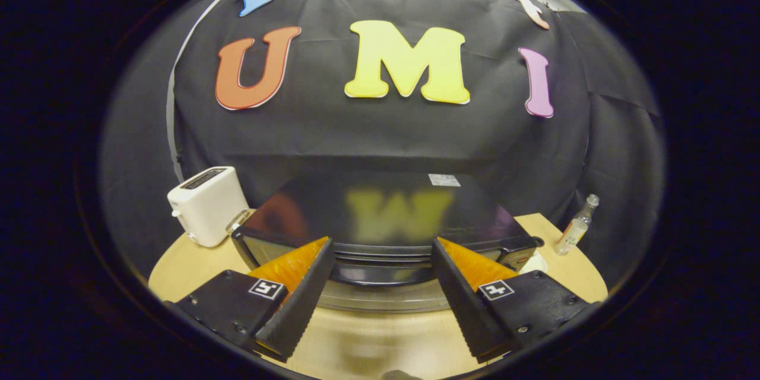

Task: Open the toaster oven, put the food inside, and close the toaster oven door.

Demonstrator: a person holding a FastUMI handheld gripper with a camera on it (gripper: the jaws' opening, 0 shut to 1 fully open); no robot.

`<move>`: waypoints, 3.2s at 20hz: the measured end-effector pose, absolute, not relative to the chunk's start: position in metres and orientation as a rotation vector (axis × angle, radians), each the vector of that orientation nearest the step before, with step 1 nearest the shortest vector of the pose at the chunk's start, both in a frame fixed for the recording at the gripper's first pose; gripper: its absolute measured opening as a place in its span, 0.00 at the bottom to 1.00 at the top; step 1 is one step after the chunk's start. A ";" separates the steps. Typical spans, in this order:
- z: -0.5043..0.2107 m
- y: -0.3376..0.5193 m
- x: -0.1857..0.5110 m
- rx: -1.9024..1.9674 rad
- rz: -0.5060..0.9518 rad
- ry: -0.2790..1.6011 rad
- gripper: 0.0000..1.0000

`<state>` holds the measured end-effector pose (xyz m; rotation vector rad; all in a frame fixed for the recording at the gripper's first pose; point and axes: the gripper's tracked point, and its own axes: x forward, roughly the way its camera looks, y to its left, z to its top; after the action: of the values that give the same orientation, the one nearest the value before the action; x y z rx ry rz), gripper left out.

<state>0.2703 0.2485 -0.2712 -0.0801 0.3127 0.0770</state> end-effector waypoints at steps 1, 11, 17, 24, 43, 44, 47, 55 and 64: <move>-0.272 0.247 0.267 -0.078 0.081 0.321 1.00; -0.312 0.240 0.188 -0.119 0.129 0.422 1.00; -0.370 0.231 0.141 -0.139 0.151 0.548 1.00; -0.437 0.225 0.122 -0.154 0.169 0.720 1.00; -0.301 -0.007 0.082 -0.006 0.289 0.586 1.00; -0.312 -0.029 0.075 0.047 0.289 0.639 0.99; -0.345 -0.065 0.053 0.220 0.334 0.776 0.87; -0.392 -0.062 0.032 0.490 0.508 1.019 0.41; -0.340 -0.057 0.053 0.446 0.435 0.925 0.12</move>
<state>0.0531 -0.0568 -0.3397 0.4458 0.9253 0.4351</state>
